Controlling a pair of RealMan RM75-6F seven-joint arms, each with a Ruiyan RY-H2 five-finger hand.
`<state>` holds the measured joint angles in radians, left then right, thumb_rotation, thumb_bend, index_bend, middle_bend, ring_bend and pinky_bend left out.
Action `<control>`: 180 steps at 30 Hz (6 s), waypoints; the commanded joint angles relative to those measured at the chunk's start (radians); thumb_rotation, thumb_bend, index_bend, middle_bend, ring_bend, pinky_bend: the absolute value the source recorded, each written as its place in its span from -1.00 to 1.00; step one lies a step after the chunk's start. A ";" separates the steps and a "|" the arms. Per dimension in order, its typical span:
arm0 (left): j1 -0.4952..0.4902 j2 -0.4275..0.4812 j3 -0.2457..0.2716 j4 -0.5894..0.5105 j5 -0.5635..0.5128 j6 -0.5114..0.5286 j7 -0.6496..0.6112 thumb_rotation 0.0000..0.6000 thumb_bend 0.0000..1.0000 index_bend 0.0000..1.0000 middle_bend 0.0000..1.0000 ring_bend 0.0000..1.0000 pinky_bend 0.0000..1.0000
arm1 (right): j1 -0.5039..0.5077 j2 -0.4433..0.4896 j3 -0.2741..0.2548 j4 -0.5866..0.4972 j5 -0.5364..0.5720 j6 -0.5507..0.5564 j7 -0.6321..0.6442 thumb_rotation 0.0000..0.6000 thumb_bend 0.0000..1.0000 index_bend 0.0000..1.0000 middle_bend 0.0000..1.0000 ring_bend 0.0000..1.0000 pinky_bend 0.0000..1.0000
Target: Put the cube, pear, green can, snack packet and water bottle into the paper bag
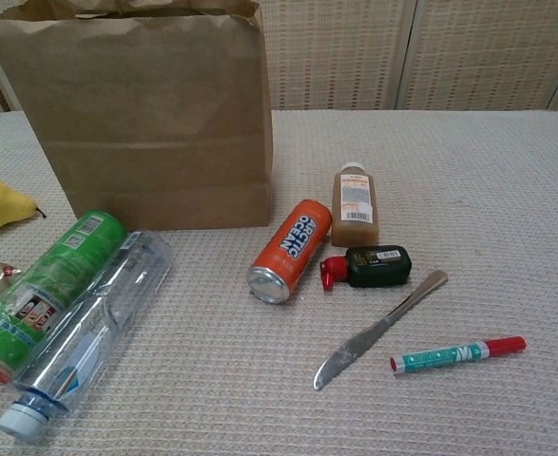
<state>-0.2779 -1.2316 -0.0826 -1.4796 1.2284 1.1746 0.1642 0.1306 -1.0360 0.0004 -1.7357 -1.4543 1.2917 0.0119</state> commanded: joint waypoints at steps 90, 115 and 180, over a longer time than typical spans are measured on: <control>-0.175 0.265 -0.270 -0.495 -0.252 0.100 -0.400 1.00 0.11 0.01 0.01 -0.07 0.15 | 0.023 0.017 -0.012 -0.025 0.010 -0.052 0.047 1.00 -0.88 -1.00 -1.00 -1.00 -1.00; -0.288 0.072 -0.018 -0.073 -0.150 -0.227 0.058 1.00 -0.30 -1.00 -1.00 -1.00 -0.88 | 0.035 0.020 -0.012 -0.033 0.046 -0.090 0.025 1.00 -0.88 -1.00 -1.00 -1.00 -1.00; -0.220 0.020 -0.423 -0.032 -0.602 -0.088 -0.245 1.00 0.19 0.29 0.19 0.14 0.42 | 0.039 0.019 -0.016 -0.046 0.041 -0.094 0.034 1.00 -0.88 -1.00 -1.00 -1.00 -1.00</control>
<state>-0.5493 -1.3185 -0.3633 -1.3379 0.7656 1.0577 0.0313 0.1702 -1.0166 -0.0142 -1.7835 -1.4100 1.1952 0.0432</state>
